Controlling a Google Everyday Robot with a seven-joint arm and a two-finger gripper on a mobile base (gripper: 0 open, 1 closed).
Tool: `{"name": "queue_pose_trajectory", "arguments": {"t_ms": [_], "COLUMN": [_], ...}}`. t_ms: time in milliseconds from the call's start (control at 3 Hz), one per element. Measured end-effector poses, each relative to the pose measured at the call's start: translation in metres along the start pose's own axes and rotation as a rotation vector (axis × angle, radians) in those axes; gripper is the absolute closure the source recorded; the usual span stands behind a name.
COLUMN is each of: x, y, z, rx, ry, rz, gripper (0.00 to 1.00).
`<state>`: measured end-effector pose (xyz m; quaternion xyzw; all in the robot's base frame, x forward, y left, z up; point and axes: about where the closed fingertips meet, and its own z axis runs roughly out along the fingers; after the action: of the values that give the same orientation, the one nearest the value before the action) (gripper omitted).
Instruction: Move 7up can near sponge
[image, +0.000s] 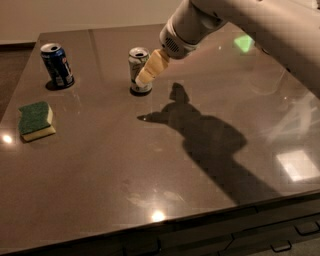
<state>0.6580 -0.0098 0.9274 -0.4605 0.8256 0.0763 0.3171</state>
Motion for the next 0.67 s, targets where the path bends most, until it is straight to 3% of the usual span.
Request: {"name": "queue_pose_trajectory", "arguments": {"t_ms": [667], "x": [-0.006], "y": [0.004], "z": [0.013], "rx": [-0.016], "ry": [-0.013], "rz": [-0.016], "gripper": [0.0]}}
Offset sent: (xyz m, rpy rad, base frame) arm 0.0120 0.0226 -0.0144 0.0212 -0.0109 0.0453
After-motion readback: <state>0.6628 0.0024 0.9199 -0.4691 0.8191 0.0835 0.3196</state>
